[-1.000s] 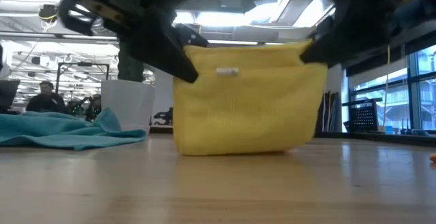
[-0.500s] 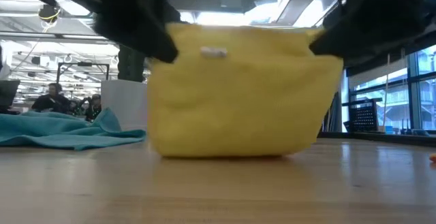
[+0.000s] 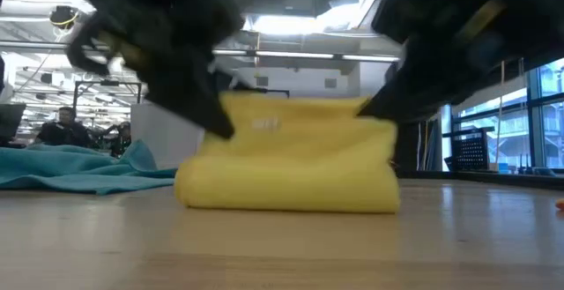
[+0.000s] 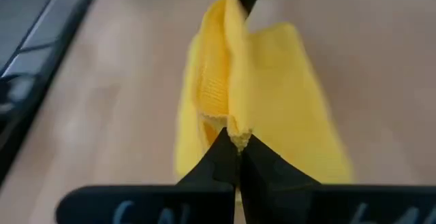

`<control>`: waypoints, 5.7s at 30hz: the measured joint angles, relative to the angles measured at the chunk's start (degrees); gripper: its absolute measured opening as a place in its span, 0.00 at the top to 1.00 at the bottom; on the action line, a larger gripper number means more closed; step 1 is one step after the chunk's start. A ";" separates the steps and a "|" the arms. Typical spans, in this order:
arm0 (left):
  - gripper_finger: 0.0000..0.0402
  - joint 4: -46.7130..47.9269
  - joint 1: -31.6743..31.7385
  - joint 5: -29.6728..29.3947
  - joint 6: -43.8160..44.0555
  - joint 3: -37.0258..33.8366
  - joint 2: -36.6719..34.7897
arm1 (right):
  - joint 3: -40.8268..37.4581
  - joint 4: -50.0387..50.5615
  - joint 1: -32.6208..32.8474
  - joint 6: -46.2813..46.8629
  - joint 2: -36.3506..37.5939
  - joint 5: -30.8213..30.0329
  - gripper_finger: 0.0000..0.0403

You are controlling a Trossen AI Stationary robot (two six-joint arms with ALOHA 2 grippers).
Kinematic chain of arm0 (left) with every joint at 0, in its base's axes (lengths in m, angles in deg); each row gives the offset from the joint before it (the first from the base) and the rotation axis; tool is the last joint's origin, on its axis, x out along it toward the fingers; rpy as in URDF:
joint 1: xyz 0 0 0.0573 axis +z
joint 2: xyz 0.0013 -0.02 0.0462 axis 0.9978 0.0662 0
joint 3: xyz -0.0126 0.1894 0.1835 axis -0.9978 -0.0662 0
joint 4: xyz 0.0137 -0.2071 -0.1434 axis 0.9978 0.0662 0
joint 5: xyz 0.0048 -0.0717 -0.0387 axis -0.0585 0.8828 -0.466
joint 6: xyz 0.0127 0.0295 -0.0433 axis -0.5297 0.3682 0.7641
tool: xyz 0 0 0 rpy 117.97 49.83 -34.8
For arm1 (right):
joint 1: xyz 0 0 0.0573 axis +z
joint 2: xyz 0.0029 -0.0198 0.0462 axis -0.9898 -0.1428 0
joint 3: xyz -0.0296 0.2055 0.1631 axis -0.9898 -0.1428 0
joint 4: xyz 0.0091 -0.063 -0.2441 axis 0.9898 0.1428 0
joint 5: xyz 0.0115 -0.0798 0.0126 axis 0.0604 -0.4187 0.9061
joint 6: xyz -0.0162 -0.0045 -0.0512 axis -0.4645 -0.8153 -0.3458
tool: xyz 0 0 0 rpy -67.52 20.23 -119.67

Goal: Fold microfiber towels
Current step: Fold the yellow microfiber towel, then put the yellow microfiber towel into the red bin

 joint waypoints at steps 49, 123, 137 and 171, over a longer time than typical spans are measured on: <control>0.68 6.44 8.89 -12.90 1.11 0.34 -11.79 | -2.96 6.25 -9.86 -4.96 13.43 -9.67 0.61; 0.34 9.11 -6.32 -33.45 -5.33 1.07 0.91 | -2.64 -13.24 -20.51 -5.00 -12.41 5.45 0.92; 0.31 7.62 -5.09 -44.80 -11.48 4.68 11.26 | -2.66 -13.37 -20.51 -5.00 -12.44 5.47 0.92; 1.00 7.73 -6.28 -47.31 -16.60 4.03 9.67 | -2.67 -14.02 -14.89 -21.61 -2.57 4.81 0.86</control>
